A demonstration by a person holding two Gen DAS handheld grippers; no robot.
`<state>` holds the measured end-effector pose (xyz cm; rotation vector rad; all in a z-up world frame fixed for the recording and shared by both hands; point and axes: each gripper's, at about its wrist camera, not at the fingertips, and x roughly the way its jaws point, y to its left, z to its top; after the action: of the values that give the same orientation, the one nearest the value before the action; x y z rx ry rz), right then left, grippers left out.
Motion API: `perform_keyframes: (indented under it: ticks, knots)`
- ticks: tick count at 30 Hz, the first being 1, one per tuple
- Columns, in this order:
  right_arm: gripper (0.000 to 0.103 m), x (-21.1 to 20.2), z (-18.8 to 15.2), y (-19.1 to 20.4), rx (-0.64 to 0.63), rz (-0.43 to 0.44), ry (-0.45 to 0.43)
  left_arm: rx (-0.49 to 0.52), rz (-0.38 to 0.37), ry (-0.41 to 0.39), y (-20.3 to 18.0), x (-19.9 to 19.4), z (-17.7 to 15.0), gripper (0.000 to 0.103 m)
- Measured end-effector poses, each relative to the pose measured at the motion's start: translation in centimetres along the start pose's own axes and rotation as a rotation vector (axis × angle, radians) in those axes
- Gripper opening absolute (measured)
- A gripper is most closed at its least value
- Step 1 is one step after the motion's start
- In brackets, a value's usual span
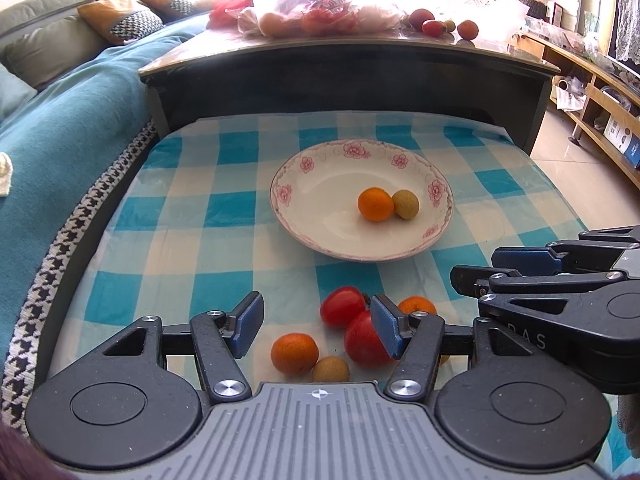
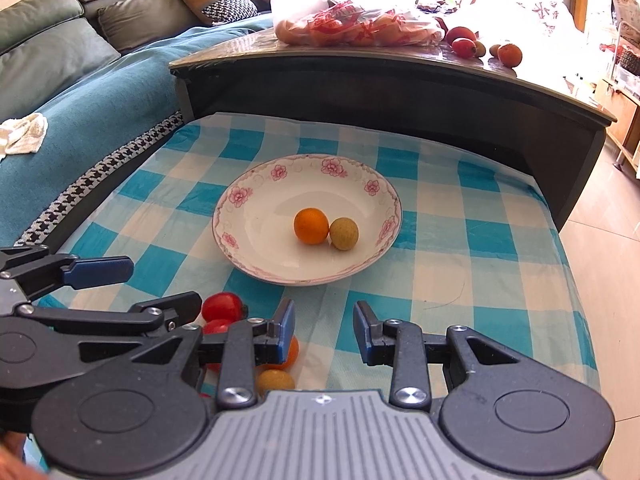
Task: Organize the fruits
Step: 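Withdraw both open grippers from the bowl back toward the remaining fruit, then grasp a red tomato with the right gripper while the left gripper grasps a cherry tomato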
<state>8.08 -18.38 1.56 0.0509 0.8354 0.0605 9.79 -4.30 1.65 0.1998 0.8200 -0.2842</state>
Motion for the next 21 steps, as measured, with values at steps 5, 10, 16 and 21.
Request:
perform_keyframes:
  ticks: [5, 10, 16, 21]
  knots:
    - [0.034, 0.0, -0.9, 0.4, -0.006, 0.010, 0.026, -0.006, -0.012, 0.029, 0.3, -0.1, -0.8, 0.068]
    - [0.037, -0.2, -1.9, 0.3, 0.014, 0.040, 0.065, -0.007, -0.015, 0.051, 0.9, -0.3, -1.7, 0.072]
    - [0.039, -0.5, -3.2, 0.5, 0.009, 0.054, 0.108, -0.042, -0.019, 0.086, 2.1, -0.3, -2.4, 0.072]
    - [0.039, -0.7, -4.3, 1.3, -0.010, 0.090, 0.147, -0.056, -0.023, 0.085, 2.6, -0.5, -2.5, 0.073]
